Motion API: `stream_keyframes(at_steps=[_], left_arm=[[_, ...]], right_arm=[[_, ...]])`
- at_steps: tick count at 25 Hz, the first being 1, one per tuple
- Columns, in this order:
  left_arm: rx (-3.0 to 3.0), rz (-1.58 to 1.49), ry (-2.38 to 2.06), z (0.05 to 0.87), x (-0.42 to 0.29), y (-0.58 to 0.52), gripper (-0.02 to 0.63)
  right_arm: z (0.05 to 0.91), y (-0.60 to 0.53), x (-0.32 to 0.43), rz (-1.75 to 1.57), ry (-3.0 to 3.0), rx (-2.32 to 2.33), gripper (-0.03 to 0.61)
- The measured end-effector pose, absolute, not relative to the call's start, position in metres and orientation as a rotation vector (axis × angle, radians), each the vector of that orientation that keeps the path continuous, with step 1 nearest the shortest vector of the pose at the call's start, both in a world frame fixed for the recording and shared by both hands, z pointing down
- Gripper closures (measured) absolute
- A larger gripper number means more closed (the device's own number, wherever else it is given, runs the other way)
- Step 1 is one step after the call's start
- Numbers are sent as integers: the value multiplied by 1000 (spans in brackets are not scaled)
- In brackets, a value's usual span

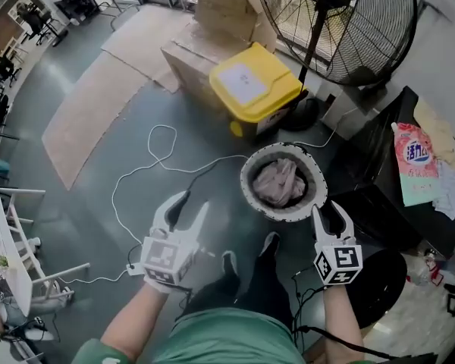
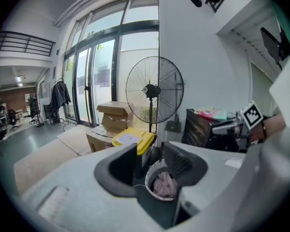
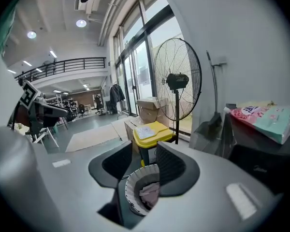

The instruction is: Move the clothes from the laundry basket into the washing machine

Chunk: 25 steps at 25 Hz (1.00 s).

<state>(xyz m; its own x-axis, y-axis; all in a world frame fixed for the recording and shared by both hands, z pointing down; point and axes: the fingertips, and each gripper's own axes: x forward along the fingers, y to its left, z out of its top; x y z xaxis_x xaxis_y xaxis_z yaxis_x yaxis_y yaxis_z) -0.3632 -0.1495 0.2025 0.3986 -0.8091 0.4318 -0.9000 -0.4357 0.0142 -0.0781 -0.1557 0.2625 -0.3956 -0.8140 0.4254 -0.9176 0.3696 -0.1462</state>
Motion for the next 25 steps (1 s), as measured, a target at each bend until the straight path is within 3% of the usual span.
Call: stream_keyframes(at_steps=[14, 25], left_arm=[[2231, 624, -1556, 285, -318, -221, 437], [2195, 647, -1534, 368, -343, -251, 437]], right_arm=[[401, -244, -64, 702, -2309, 1275, 439], [513, -267, -93, 662, -2198, 1095, 410]])
